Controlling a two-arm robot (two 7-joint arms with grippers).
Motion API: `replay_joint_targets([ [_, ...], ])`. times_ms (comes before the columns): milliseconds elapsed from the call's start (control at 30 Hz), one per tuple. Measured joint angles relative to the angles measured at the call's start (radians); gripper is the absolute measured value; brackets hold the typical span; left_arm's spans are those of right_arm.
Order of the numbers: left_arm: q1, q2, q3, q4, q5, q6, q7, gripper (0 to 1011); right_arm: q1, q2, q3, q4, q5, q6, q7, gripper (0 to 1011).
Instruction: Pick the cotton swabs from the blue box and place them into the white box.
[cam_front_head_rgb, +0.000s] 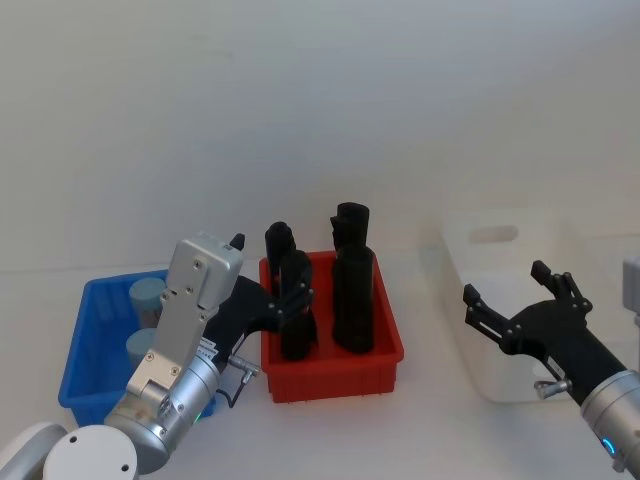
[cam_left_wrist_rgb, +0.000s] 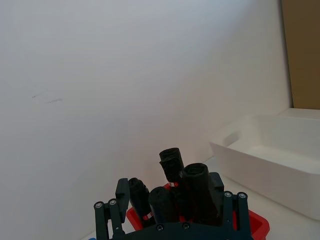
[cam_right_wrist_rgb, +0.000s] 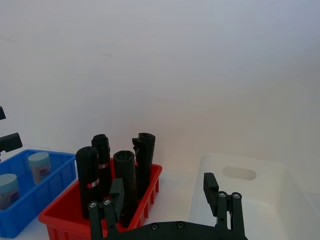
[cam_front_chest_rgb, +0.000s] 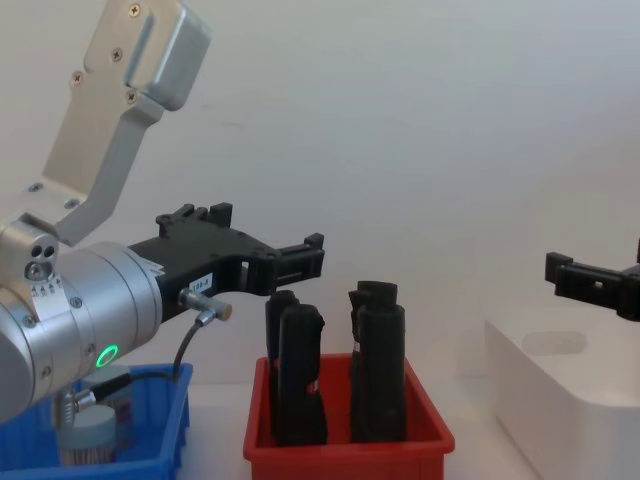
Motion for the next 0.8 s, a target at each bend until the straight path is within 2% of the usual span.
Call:
replay_joint_targets([
  [800,0.000,0.000,0.000,0.000,0.000,0.000,0.000,1004,0.000,0.000,0.000,0.000,0.000,0.000,0.000,1002],
])
